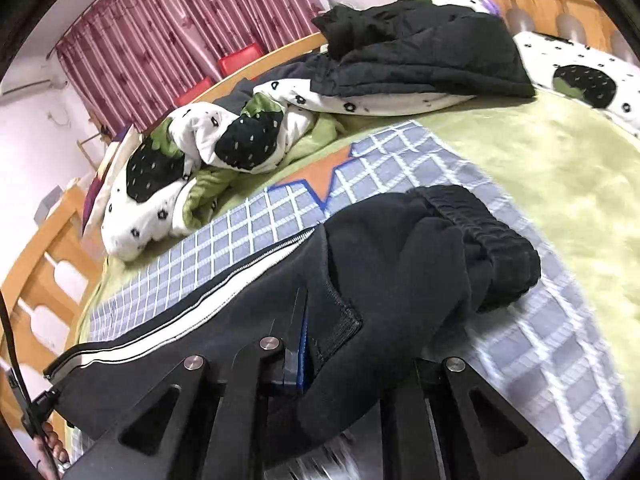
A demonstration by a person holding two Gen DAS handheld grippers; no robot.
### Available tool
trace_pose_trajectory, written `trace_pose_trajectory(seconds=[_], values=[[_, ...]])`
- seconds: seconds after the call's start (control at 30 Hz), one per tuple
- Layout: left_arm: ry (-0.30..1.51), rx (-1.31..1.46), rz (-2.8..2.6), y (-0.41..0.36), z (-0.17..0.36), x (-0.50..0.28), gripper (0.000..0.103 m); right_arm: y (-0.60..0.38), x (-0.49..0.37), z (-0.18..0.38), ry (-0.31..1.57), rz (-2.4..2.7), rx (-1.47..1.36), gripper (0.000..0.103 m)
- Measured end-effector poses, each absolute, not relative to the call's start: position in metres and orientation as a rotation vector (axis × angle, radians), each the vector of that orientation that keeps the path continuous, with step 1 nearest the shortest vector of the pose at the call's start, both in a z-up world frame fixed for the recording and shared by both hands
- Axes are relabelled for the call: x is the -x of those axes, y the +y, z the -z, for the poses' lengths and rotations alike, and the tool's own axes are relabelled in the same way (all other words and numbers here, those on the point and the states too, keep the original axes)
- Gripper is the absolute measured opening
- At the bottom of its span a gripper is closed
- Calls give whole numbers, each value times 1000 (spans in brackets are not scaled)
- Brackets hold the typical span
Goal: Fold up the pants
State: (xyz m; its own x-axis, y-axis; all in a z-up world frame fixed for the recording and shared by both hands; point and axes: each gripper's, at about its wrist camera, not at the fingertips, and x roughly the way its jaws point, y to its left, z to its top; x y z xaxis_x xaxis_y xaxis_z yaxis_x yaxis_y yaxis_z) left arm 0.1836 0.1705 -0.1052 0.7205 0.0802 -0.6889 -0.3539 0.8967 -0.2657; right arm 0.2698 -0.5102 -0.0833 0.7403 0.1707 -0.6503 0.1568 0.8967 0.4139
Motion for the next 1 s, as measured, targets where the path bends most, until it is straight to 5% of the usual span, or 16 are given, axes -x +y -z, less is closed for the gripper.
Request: trace_pose_trajectory(seconds=[0.33,0.43,0.57,0.83,0.9,1.0], values=[[858,363,-229,146,156,-128,11,-560,-163,143,878,13,-538,15],[874,378,-245,147,158,-124,18,-564,-152,162,891,39,-527,33],[872,379,-287,146,156,-110,55,-581,-129,161,831,66,-575,60],[829,463,-292,156,157,-79,59,-615,-155,177,782,106,-755,78],[807,479,-282,158,151,-74,59,-623,-168,185,755,115,-849,74],[741,447,-274,158,135,-64,59,-627,-189,173,774,191,-806,39]])
